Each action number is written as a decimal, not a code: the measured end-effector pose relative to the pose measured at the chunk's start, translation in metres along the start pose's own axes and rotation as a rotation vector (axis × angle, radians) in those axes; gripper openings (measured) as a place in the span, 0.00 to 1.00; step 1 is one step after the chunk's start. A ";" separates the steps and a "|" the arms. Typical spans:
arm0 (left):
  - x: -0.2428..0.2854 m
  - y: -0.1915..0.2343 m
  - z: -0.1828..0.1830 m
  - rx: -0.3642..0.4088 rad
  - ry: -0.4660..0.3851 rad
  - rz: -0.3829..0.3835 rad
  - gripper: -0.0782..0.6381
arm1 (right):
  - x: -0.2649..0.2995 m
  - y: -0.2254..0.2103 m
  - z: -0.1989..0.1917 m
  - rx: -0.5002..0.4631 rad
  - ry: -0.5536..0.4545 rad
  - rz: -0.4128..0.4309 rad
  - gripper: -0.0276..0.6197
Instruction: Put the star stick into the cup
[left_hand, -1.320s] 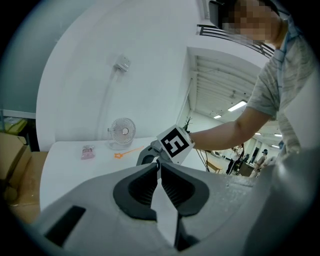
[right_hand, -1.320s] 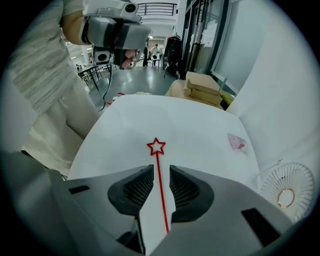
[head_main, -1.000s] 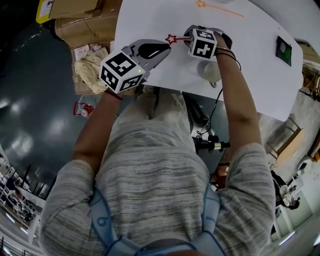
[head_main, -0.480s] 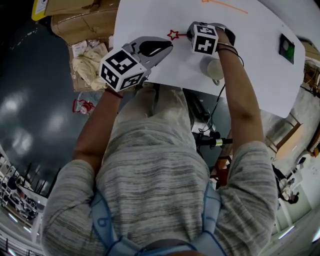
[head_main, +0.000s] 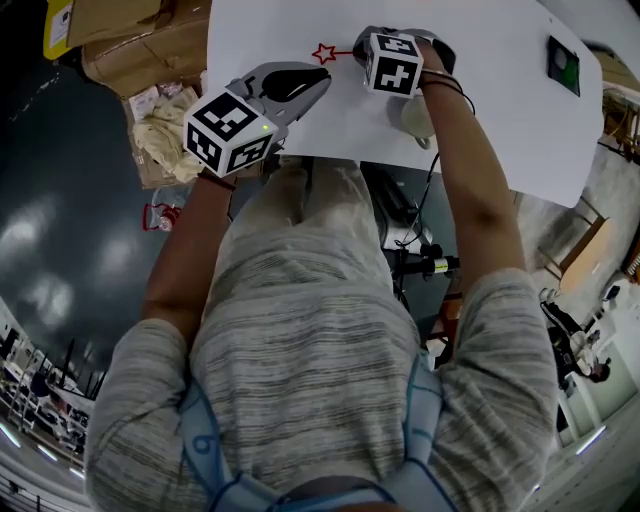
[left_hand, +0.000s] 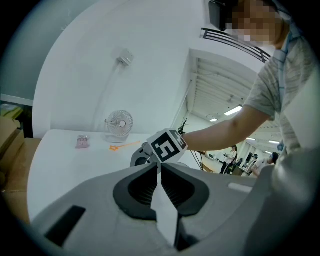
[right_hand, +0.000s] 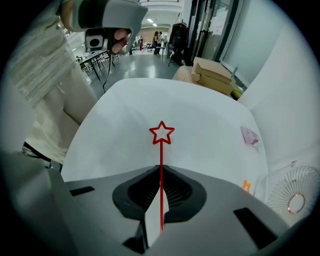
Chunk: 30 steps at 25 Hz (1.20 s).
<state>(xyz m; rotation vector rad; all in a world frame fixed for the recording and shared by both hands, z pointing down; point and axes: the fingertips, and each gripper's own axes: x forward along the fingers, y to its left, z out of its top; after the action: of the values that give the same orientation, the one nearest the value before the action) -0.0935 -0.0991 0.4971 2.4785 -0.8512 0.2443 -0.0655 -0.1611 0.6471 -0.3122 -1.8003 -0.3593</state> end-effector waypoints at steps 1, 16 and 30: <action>0.001 -0.001 0.000 0.000 -0.001 -0.002 0.13 | -0.003 0.000 0.001 0.014 -0.012 -0.013 0.07; 0.005 -0.024 0.017 0.044 -0.027 -0.049 0.13 | -0.133 -0.023 0.012 0.454 -0.395 -0.337 0.07; 0.016 -0.051 0.042 0.118 -0.036 -0.100 0.13 | -0.251 0.007 -0.022 0.863 -0.859 -0.630 0.07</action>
<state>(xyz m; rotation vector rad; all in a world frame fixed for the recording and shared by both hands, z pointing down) -0.0487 -0.0945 0.4460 2.6341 -0.7441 0.2212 0.0194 -0.1698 0.4098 0.8498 -2.6756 0.1971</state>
